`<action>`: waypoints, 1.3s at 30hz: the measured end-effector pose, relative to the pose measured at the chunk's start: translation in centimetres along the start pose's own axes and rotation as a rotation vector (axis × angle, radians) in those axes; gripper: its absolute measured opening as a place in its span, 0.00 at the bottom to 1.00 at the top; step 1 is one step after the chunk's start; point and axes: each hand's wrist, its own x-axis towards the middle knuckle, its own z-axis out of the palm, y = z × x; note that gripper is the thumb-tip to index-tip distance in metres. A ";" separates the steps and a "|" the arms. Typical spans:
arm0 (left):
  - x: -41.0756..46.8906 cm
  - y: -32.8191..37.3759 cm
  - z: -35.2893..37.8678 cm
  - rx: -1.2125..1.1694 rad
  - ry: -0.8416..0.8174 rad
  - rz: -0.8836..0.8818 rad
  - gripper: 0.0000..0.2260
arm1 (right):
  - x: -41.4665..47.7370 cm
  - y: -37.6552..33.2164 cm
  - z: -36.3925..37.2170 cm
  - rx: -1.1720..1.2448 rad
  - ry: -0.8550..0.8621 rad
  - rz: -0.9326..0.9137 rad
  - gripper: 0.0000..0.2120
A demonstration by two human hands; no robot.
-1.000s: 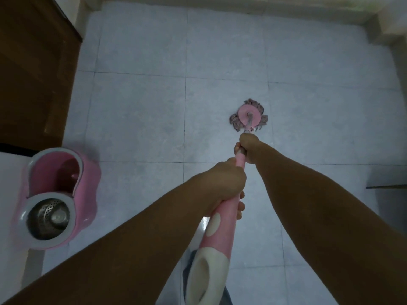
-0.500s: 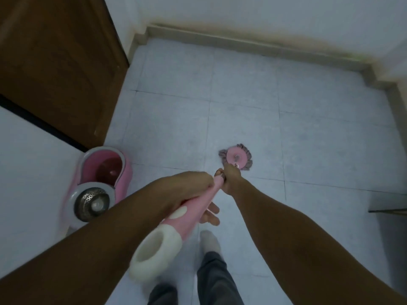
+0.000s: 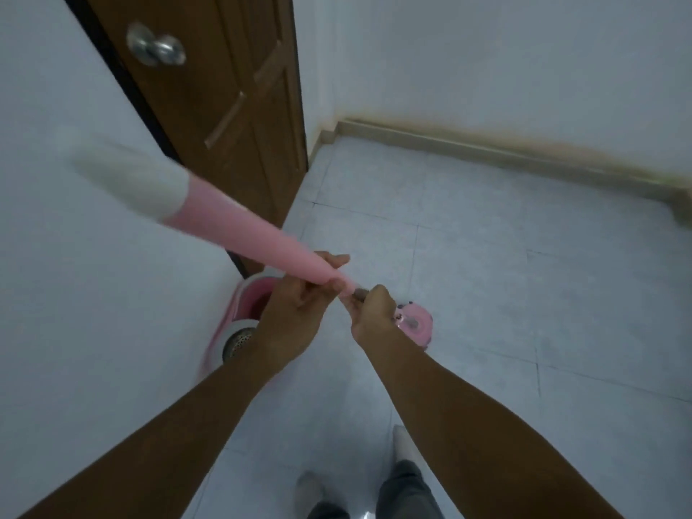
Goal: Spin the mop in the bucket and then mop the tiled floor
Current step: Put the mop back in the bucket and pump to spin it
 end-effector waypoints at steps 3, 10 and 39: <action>1.1 2.9 -1.6 -0.021 0.048 0.114 0.11 | -1.9 1.2 1.2 -0.176 -0.048 -0.189 0.21; 4.9 7.2 -6.4 -0.027 0.073 0.182 0.13 | -1.6 1.1 1.2 -0.888 -0.188 -0.595 0.31; 22.5 14.0 -20.6 0.221 0.525 0.292 0.19 | 9.0 -1.2 22.4 -1.275 -0.690 -0.484 0.26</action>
